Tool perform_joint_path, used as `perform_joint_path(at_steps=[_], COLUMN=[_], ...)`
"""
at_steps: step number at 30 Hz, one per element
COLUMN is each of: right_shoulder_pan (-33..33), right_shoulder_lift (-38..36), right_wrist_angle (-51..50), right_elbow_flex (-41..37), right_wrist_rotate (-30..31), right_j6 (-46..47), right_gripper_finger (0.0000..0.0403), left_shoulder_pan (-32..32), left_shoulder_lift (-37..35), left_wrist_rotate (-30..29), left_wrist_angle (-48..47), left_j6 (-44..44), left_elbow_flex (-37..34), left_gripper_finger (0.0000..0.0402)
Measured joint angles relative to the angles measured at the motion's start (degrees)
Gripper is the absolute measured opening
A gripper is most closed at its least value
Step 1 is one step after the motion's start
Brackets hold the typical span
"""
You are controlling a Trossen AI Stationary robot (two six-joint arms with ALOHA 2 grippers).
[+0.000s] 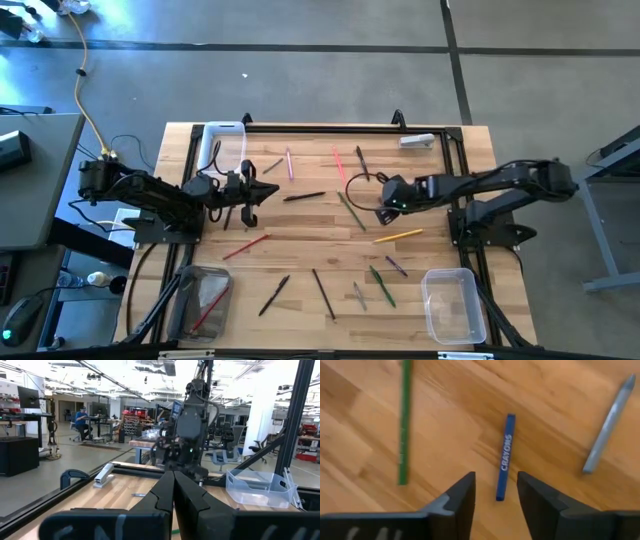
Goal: Sort crayons/erasers/pens/pencils in bins
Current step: Put the top blue crayon into the bottom transparent bin
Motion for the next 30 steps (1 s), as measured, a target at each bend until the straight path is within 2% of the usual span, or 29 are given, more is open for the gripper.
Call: perform_joint_path(at_steps=[4,12,16,25,30], right_shoulder_pan=[0.0,0.0,0.0,-0.1,0.0], right_shoulder_lift=[4.1,11.1,12.8,12.7,13.2], right_wrist_angle=[0.1,2.4,2.0,2.1,-3.7], right_elbow_flex=[0.0,0.3,0.4,0.2,3.7], right_wrist_rotate=[0.0,1.1,1.7,0.9,0.0], right_j6=[1.4,1.7,2.0,1.9,1.9], right_gripper_finger=[0.0157,0.0153,0.0125,0.0031,0.0016], left_shoulder_pan=[0.0,0.0,0.0,0.0,0.0], left_shoulder_lift=[0.0,0.0,0.0,0.0,0.0], left_wrist_rotate=[0.0,0.0,0.0,0.0,0.0], left_wrist_angle=[-0.1,-0.2,-0.4,-0.4,-1.2], left_j6=[0.0,0.0,0.0,0.3,0.5], left_elbow_flex=[0.0,0.0,0.0,0.0,0.0], left_gripper_finger=[0.0,0.0,0.0,0.0,0.0])
